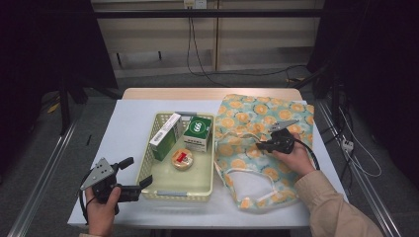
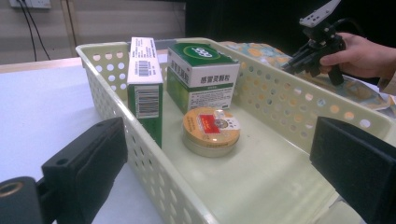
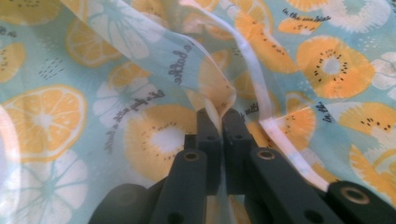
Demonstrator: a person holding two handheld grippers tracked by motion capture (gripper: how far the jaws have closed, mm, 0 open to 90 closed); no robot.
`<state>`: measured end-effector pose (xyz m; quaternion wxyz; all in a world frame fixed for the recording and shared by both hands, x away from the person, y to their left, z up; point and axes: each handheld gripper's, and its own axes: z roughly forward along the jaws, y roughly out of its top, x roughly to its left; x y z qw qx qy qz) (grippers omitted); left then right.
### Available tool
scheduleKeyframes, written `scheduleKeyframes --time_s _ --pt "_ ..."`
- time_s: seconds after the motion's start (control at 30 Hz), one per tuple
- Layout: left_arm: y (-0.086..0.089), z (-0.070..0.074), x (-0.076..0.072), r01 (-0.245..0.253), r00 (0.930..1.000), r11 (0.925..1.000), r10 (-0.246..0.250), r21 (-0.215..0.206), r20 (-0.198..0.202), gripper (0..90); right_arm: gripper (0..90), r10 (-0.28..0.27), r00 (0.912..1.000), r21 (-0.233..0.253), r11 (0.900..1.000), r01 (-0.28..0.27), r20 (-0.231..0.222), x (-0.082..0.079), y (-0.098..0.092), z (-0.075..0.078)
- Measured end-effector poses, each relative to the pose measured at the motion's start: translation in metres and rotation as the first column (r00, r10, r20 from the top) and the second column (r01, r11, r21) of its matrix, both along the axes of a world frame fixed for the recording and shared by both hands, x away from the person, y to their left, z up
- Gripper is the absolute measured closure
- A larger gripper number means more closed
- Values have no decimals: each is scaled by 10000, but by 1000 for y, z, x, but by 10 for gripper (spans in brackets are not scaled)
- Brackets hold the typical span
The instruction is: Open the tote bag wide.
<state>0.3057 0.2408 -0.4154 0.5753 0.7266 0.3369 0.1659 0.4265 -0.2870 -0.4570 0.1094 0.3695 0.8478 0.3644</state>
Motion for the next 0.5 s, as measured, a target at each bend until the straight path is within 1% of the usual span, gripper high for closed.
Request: scheduleKeyframes --time_s 0.1,0.17,0.23,0.27,0.33,0.4,0.43,0.5 --pt "0 0 0 -24 10000 10000 24 -19 6 41 900 186 9997 12 9998 -186 -149 -2 0 2" --pt "1 0 0 -20 10000 10000 20 -30 5 41 900 250 9991 89 9997 -247 -329 -7 1 6" --pt "1 0 0 -37 10000 10000 37 -22 -2 41 900 477 9980 265 9986 -467 -407 -13 2 11" --pt "1 0 0 -24 10000 10000 24 -26 0 41 900 511 9970 384 9981 -489 -587 -17 3 13" --pt "1 1 -1 -33 10000 10000 33 -20 -5 41 900 840 9934 453 9957 -806 -782 -25 6 18" --pt "1 1 0 11 10000 10000 -11 -32 38 41 900 1145 9897 628 9920 -1093 -862 -35 8 25" --pt "1 1 0 12 10000 10000 -12 -27 46 41 900 1199 9897 662 9912 -1148 -783 -38 9 29" --pt "0 1 0 11 10000 10000 -11 -41 38 41 899 1011 9940 777 9922 -977 -413 -41 6 35"
